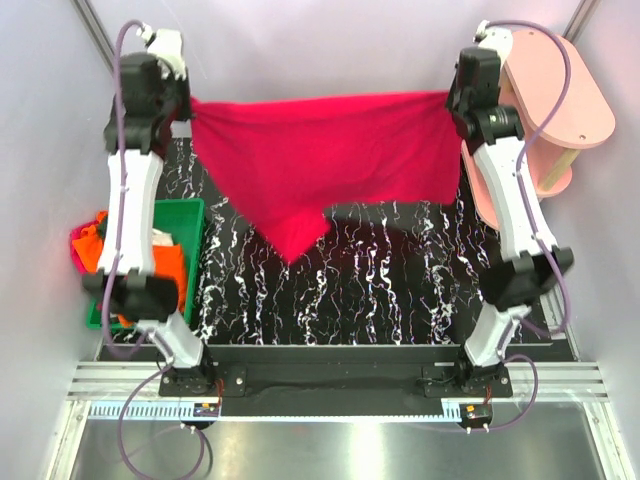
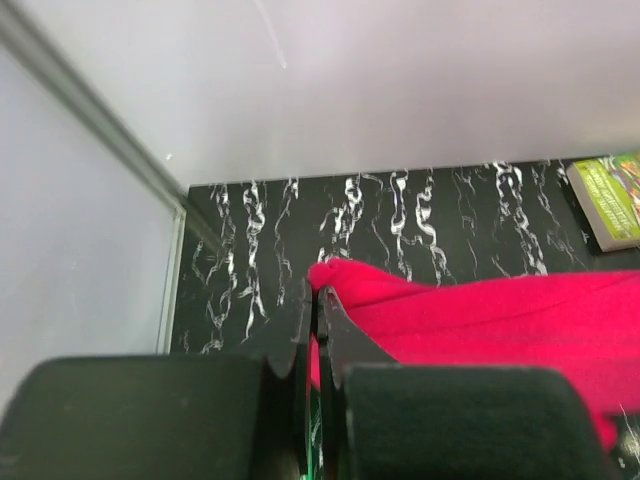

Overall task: Fold and stack the t-shirts
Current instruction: Flatten out the tshirt

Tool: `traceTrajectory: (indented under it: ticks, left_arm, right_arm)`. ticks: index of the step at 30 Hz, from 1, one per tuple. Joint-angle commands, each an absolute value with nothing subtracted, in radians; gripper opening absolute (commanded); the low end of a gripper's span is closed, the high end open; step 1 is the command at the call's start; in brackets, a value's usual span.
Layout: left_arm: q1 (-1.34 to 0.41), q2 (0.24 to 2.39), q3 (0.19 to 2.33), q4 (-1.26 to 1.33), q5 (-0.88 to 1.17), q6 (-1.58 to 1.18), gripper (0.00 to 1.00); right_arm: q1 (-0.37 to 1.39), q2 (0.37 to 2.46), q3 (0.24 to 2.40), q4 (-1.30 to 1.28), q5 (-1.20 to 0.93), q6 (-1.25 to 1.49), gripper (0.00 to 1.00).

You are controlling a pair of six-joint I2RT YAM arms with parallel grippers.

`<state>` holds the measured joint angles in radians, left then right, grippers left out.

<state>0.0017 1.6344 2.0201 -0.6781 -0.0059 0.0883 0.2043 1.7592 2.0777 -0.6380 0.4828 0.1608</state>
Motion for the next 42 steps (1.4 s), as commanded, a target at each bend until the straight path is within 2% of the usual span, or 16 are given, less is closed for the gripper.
traceTrajectory:
  ticks: [1, 4, 8, 13, 15, 19, 23, 31, 42]
  left_arm:
    - [-0.021, 1.805, 2.354, -0.623, -0.060, 0.132, 0.00]
    - [-0.044, 1.931, 2.571, -0.632, -0.098, 0.163, 0.00]
    - [-0.060, 1.947, 2.553, -0.597, -0.118, 0.169, 0.00]
    - [-0.060, 1.813, 2.138, -0.487, -0.120, 0.127, 0.00]
    - [-0.060, 1.738, 1.945, -0.465, -0.097, 0.118, 0.00]
    - [-0.064, 1.608, 1.685, -0.462, -0.052, 0.129, 0.00]
    - [-0.069, 1.494, 1.459, -0.491, -0.017, 0.150, 0.00]
    - [-0.074, 1.338, 1.293, -0.627, -0.006, 0.216, 0.00]
    - [-0.074, 1.233, 1.074, -0.710, 0.049, 0.249, 0.00]
  right_arm:
    - [0.166, 1.897, 2.376, -0.595, 0.451, 0.167, 0.00]
    - [0.166, 1.976, 2.514, -0.591, 0.398, 0.193, 0.00]
    - [0.164, 1.993, 2.478, -0.591, 0.385, 0.218, 0.00]
    - [0.167, 1.904, 2.228, -0.583, 0.390, 0.233, 0.00]
    - [0.167, 1.852, 2.029, -0.537, 0.391, 0.247, 0.00]
    - [0.166, 1.680, 1.667, -0.456, 0.393, 0.270, 0.00]
    - [0.169, 1.565, 1.473, -0.457, 0.367, 0.330, 0.00]
    - [0.186, 1.379, 1.198, -0.503, 0.344, 0.402, 0.00]
    - [0.192, 1.232, 1.011, -0.584, 0.327, 0.459, 0.00]
